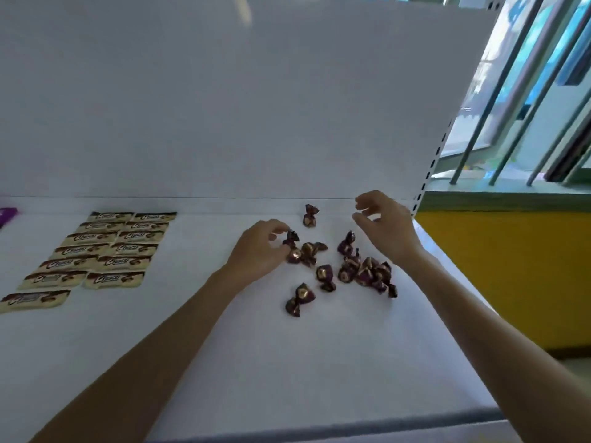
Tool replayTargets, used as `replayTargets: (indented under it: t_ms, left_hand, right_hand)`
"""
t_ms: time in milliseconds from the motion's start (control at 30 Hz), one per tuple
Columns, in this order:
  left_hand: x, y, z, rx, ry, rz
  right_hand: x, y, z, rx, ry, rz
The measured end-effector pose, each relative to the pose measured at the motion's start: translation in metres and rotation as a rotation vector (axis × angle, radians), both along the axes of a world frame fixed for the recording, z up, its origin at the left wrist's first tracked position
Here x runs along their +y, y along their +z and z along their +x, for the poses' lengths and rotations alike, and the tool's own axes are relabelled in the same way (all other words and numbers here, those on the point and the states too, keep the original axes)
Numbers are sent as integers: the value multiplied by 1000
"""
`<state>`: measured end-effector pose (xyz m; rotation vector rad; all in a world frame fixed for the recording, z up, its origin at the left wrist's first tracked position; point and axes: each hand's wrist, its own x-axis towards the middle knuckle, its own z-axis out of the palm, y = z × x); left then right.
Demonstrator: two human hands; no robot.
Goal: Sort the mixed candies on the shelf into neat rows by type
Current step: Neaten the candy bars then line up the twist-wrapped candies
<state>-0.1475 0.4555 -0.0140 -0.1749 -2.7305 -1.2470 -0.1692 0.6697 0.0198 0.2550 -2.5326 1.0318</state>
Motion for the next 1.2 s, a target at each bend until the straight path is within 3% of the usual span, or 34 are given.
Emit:
replayTargets:
  t_ms: [167, 300, 467, 633, 900, 1033, 1200]
  left_hand:
    - [13, -4, -10, 21, 71, -10]
    - [15, -3, -6, 23, 123, 11]
    - [17, -1, -6, 67, 162, -8]
    - [13, 0, -7, 123, 272, 183]
    - [2, -3, -12, 77, 272, 356]
    - [-2, -4, -14, 59, 246, 343]
    - [-2, -3, -13, 73, 241, 396]
  right_hand:
    - [-2, 0, -45, -282, 202, 203]
    - [-23, -3, -71, -396, 268, 319]
    - [-47, -2, -84, -364, 345, 345]
    - [-70, -9, -86, -275, 464, 240]
    - [-89, -17, -95, -172, 382, 279]
    - [-94, -18, -95, -171, 395, 305]
    - [-76, -4, -89, -197, 397, 172]
